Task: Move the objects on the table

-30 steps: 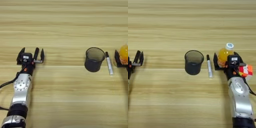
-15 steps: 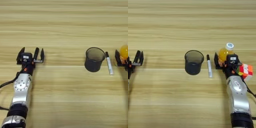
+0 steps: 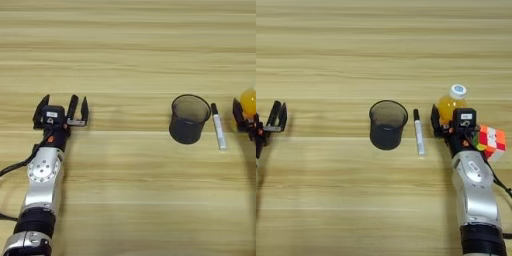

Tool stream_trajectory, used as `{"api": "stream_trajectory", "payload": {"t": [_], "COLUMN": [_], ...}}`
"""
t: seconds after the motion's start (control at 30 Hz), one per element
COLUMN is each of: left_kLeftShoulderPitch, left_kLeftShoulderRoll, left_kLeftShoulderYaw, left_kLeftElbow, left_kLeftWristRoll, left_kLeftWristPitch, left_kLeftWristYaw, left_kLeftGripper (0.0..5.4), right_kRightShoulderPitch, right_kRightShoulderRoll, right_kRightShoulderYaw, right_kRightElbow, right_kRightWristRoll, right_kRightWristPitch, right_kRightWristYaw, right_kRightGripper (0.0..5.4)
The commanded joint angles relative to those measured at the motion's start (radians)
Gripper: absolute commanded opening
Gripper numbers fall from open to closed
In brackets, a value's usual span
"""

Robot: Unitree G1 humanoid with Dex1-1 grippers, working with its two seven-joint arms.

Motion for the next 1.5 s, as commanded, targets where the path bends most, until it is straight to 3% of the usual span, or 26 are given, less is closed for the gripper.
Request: {"api": "stream_trajectory", "payload": {"t": [0.03, 0.27, 0.5, 0.8, 1.07, 1.27, 1.5], "left_kLeftShoulderPitch": [0.003, -0.001, -0.004, -0.007, -0.008, -0.003, -0.006], "left_kLeftShoulderRoll": [-0.004, -0.010, -0.014, -0.018, -0.022, -0.028, -0.029], "left_kLeftShoulderYaw": [-0.007, -0.006, -0.008, -0.014, -0.021, -0.023, -0.026], "left_kLeftElbow": [0.003, 0.010, 0.015, 0.020, 0.020, 0.010, 0.010], "left_kLeftWristRoll": [0.015, 0.022, 0.026, 0.033, 0.035, 0.035, 0.034], "left_kLeftWristPitch": [0.004, 0.005, 0.003, -0.001, -0.002, 0.001, 0.003], "left_kLeftWristYaw": [0.006, 0.010, 0.012, 0.022, 0.034, 0.040, 0.042], "left_kLeftGripper": [5.40, 5.40, 5.40, 5.40, 5.40, 5.40, 5.40], "right_kRightShoulderPitch": [-0.018, -0.052, -0.136, -0.235, -0.278, -0.222, -0.152], "right_kRightShoulderRoll": [0.001, -0.007, -0.006, 0.099, 0.233, 0.293, 0.328], "right_kRightShoulderYaw": [0.002, 0.013, 0.053, 0.271, 0.476, 0.567, 0.607], "right_kRightElbow": [-0.085, -0.223, -0.440, -0.614, -0.506, -0.370, -0.211], "right_kRightWristRoll": [-0.004, -0.009, -0.033, -0.052, -0.092, -0.119, -0.125], "right_kRightWristPitch": [0.019, 0.081, 0.188, 0.322, 0.307, 0.233, 0.142], "right_kRightWristYaw": [-0.017, -0.040, -0.072, -0.064, -0.050, -0.041, -0.042], "right_kRightGripper": [3.41, 3.41, 3.41, 3.41, 3.41, 3.41, 3.41]}}
